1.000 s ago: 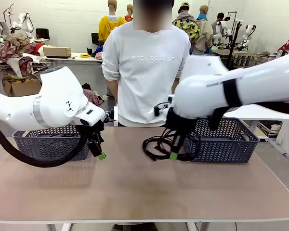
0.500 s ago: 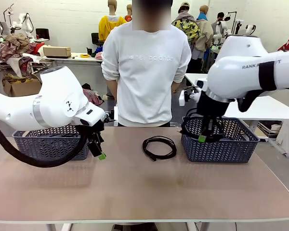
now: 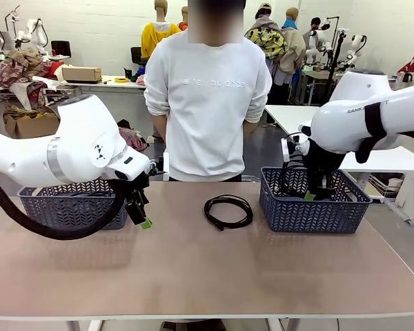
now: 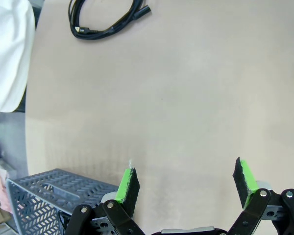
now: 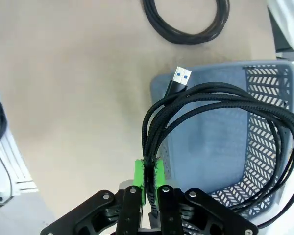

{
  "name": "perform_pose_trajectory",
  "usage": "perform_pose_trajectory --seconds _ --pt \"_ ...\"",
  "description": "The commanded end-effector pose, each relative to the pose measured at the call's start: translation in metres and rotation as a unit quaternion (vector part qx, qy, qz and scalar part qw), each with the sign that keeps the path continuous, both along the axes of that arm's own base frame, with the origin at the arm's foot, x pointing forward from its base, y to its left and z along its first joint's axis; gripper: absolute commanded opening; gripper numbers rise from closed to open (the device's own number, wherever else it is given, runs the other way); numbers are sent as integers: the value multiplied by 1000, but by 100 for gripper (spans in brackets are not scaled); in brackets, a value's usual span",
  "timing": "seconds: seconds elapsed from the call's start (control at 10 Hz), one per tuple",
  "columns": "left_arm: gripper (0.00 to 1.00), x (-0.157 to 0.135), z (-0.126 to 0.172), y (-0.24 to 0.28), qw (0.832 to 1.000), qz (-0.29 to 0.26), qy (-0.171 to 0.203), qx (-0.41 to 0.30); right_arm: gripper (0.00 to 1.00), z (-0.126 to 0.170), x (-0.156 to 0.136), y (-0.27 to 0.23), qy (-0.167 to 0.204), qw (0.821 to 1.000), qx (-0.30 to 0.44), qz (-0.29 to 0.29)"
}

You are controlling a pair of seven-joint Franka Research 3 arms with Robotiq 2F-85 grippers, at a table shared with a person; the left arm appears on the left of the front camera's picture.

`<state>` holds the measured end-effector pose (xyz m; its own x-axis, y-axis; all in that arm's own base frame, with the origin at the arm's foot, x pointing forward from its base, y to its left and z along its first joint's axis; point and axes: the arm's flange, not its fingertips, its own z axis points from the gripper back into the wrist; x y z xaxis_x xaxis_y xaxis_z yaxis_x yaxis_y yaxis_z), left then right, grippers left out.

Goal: Organize the cables according to human instructions.
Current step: Pick up a bundle of cables and place it in the basket indicated by the human.

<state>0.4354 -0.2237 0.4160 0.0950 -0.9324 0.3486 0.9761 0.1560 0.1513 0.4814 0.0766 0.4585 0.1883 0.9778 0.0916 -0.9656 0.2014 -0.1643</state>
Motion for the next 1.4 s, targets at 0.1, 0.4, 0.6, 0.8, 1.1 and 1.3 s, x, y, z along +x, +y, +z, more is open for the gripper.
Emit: perform_pose_trajectory --seconds 0.1,0.4,0.6,0.8,1.1,1.3 --pt "100 -1 0 1 1000 0 1 0 0 -2 36 -16 10 1000 17 21" --pt "100 -1 0 1 1000 0 1 0 0 4 44 -24 8 1000 5 12" --pt "100 -1 0 1 1000 0 1 0 0 -8 39 -20 10 1000 4 5" --pt "100 -1 0 1 1000 0 1 0 0 -8 39 -20 10 1000 4 5" --pt "100 -1 0 1 1000 0 1 0 0 -8 39 -20 10 1000 4 5" --pt "100 -1 0 1 1000 0 1 0 10 -4 47 -20 11 1000 -11 8"
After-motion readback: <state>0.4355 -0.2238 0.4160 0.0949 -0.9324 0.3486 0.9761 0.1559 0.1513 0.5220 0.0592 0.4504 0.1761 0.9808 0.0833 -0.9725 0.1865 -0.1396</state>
